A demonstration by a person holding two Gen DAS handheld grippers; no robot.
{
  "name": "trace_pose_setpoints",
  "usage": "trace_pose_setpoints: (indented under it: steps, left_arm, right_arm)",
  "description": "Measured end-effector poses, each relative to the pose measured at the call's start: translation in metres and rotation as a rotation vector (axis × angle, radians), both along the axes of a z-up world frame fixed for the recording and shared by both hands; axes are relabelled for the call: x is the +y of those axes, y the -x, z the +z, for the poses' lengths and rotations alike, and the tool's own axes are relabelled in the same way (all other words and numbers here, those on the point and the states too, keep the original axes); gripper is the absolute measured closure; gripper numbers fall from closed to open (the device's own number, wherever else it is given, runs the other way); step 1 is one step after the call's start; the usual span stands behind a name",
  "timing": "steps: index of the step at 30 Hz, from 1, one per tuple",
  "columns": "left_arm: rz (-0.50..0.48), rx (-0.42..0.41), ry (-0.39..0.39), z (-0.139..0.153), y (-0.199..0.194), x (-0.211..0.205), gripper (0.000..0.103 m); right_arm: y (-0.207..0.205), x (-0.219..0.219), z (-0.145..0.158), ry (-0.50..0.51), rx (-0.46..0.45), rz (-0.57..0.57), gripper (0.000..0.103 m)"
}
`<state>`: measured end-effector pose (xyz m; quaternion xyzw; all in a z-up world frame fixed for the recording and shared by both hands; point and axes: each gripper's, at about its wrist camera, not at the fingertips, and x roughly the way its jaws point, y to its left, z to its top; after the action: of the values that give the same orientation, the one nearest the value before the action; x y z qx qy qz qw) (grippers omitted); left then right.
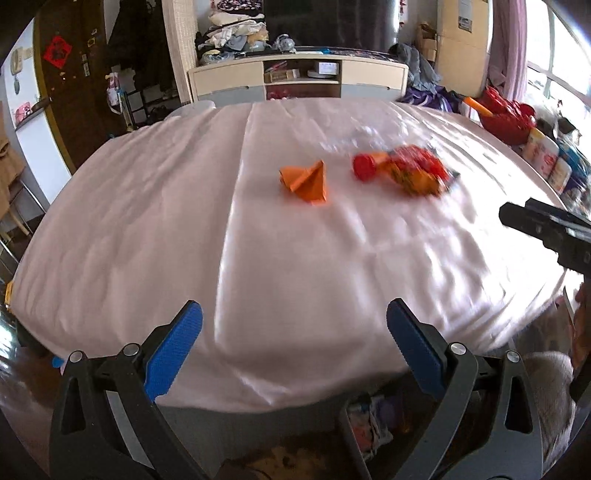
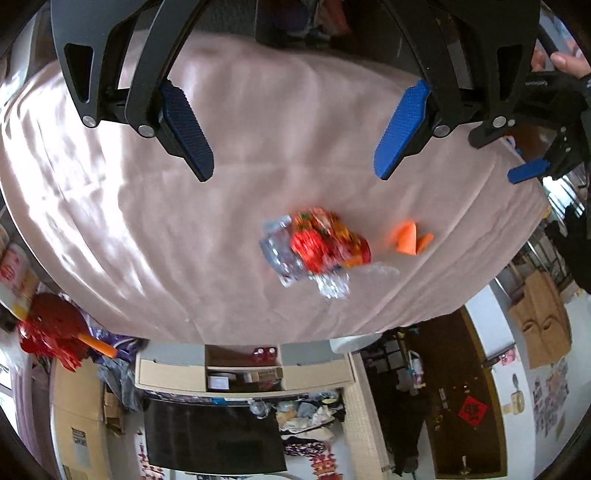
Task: Collect trash
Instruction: 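Grasp the orange paper with the left gripper while the right grasps the red wrapper bundle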
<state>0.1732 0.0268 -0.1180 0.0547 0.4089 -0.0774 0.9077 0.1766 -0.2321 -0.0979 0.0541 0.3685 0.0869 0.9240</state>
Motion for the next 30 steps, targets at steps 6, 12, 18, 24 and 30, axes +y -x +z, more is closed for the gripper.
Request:
trace_pose_setpoints:
  steps: [6,12,18,24,30]
  left_arm:
    - [0.001,-0.027,0.003,0.010,-0.040,-0.003,0.009]
    - [-0.004,-0.041,-0.008,0.011,-0.079,-0.012,0.011]
    - [-0.036,-0.007,-0.003,0.000,-0.107,-0.020,0.024]
    - [-0.071,0.032,0.006,-0.013,-0.119,-0.024,0.063]
    - [-0.084,0.021,0.009,-0.010,-0.112,-0.024,0.072]
  right_arm:
    - [-0.029,0.014,0.000,0.000,-0.001,0.037,0.021]
    - [-0.050,0.025,-0.002,0.014,0.002,0.049,0.021]
    - [-0.069,0.036,-0.016,0.040,0.028,0.062,0.021]
    - [-0.073,0.039,-0.022,0.081,0.016,0.065,0.038]
    - [-0.073,0.034,-0.017,0.079,0.019,0.080,0.057]
